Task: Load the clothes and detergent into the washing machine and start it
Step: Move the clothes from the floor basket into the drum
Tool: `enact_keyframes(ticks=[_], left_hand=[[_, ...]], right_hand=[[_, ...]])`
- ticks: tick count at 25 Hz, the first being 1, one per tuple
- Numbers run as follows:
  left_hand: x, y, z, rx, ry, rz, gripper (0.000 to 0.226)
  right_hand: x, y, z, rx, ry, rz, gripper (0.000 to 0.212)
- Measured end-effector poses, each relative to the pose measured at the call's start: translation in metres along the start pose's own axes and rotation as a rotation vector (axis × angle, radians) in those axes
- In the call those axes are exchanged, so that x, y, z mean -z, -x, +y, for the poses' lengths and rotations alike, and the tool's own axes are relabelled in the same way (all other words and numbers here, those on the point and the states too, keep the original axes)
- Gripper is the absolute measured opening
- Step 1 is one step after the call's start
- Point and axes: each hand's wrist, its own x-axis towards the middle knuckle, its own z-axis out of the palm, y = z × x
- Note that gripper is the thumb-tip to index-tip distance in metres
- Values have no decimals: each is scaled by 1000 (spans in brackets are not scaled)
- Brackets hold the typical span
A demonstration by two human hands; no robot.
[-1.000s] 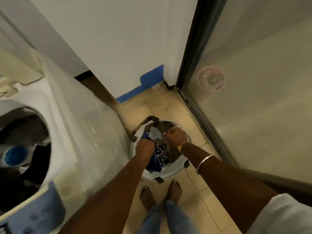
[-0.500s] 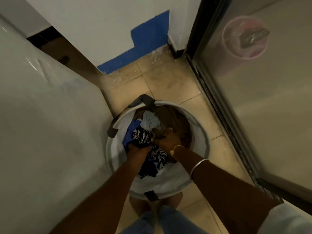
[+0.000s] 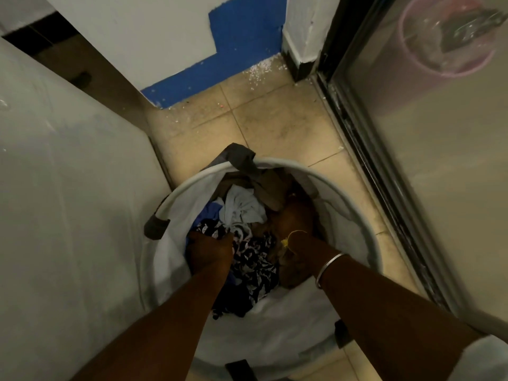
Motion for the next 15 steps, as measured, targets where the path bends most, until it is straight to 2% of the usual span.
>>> enact_keyframes(ticks=[3,6,9,13,15], left_hand=[[12,16,1,-82,117,28,63],[39,60,17,-42,235,-27,40],[71,111,37,-5,306,-61,38],[135,175,62,-32,365,-52,33],[171,204,73,-54,416,-65,31]], right_hand=[[6,23,-4,98,85,-84,32],[33,72,-17,104,-148,-101,29],[63,123,-36,130,-365,8,21],[129,186,-67,-28,-515,0,36],[160,217,-80,-40,-584,-12,35]])
